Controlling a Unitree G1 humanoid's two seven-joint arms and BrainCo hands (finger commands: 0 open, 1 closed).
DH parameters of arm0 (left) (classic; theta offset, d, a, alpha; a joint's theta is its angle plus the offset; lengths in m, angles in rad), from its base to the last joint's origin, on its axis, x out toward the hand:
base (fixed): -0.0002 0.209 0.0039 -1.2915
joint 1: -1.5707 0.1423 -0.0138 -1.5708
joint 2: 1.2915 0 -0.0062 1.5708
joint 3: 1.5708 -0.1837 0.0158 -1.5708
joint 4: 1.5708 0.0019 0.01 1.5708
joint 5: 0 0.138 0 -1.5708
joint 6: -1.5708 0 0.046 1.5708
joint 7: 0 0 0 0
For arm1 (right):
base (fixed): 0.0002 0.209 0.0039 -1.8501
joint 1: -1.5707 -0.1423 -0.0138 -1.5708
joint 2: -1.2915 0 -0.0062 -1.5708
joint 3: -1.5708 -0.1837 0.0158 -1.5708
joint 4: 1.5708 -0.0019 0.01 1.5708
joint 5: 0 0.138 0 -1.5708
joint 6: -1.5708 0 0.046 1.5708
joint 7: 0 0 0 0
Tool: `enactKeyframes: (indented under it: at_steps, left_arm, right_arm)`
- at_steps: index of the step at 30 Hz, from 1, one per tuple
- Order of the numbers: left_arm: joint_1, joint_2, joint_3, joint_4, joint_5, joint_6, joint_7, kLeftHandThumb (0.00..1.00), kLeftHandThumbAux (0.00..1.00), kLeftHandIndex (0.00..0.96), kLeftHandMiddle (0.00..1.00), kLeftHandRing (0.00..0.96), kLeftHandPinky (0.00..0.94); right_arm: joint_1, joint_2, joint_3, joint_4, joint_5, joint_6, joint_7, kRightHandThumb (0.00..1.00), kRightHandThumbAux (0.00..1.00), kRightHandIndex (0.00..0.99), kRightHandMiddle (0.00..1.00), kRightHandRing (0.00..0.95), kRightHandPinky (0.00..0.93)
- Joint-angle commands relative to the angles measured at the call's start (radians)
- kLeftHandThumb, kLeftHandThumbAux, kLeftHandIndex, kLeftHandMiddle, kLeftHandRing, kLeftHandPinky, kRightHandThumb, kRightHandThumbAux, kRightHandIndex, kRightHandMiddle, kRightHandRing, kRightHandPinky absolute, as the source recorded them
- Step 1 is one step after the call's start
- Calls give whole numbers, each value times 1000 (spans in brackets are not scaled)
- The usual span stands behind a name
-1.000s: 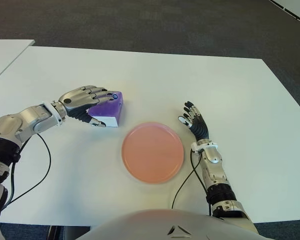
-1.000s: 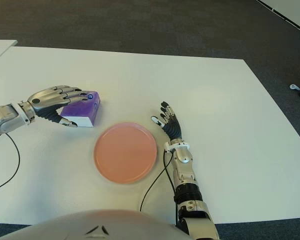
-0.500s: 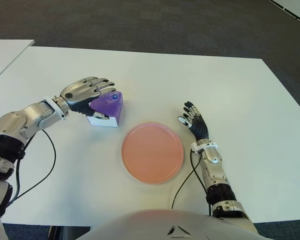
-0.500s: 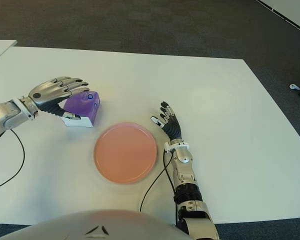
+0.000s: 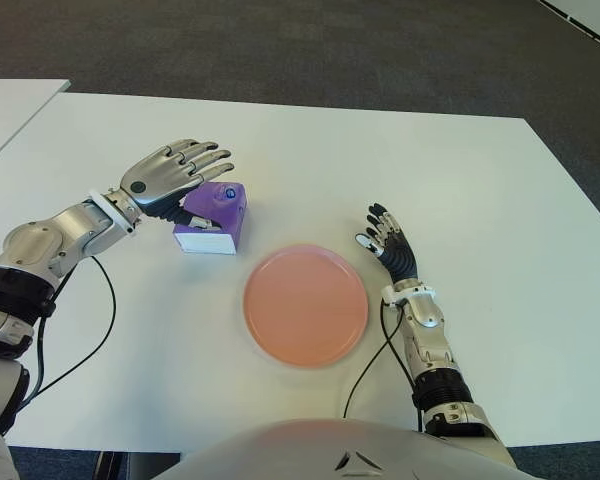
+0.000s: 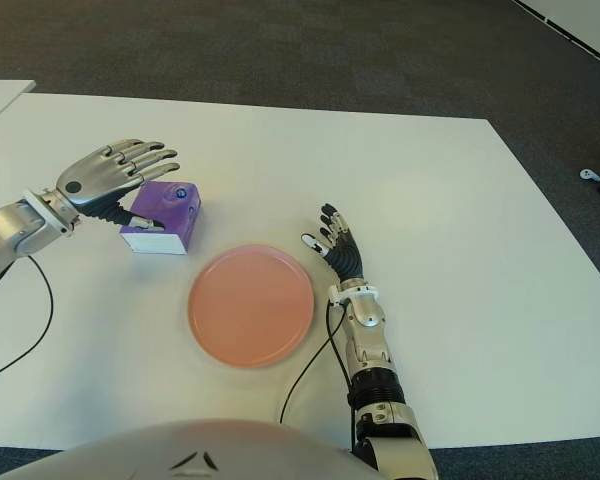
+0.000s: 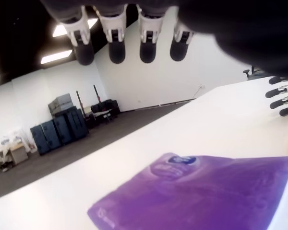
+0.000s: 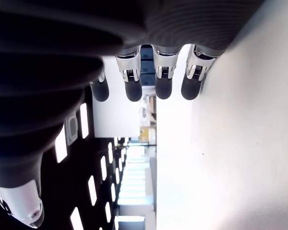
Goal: Put the tissue paper into the plate.
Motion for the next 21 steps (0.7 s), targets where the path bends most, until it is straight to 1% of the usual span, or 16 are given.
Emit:
enactKeyframes:
  at_steps: [1,4,12,15,21]
  left_arm:
    - [-24,-15,-33,17,49,24,46,108,202,0,0,0,0]
    - [-32,-17,-46,28,57,29,57,100,197,0,0,0,0]
    - [-56,-26,-82,70,58,27,49,97,187,0,0,0,0]
    - [-63,-27,-94,83,52,23,36,100,184,0,0,0,0]
    - [-76,-32,-110,110,24,5,-26,111,181,0,0,0,0]
  right_arm:
    - [91,10,16,65,1,98,17,0,670,2,41,2,0]
    - [93,11,16,60,-1,101,16,0,673,2,41,4,0]
    - [99,10,16,46,2,103,15,0,672,2,43,7,0]
    - [101,9,17,42,3,103,17,0,671,2,44,7,0]
    - [104,5,16,38,4,103,21,0,672,4,44,6,0]
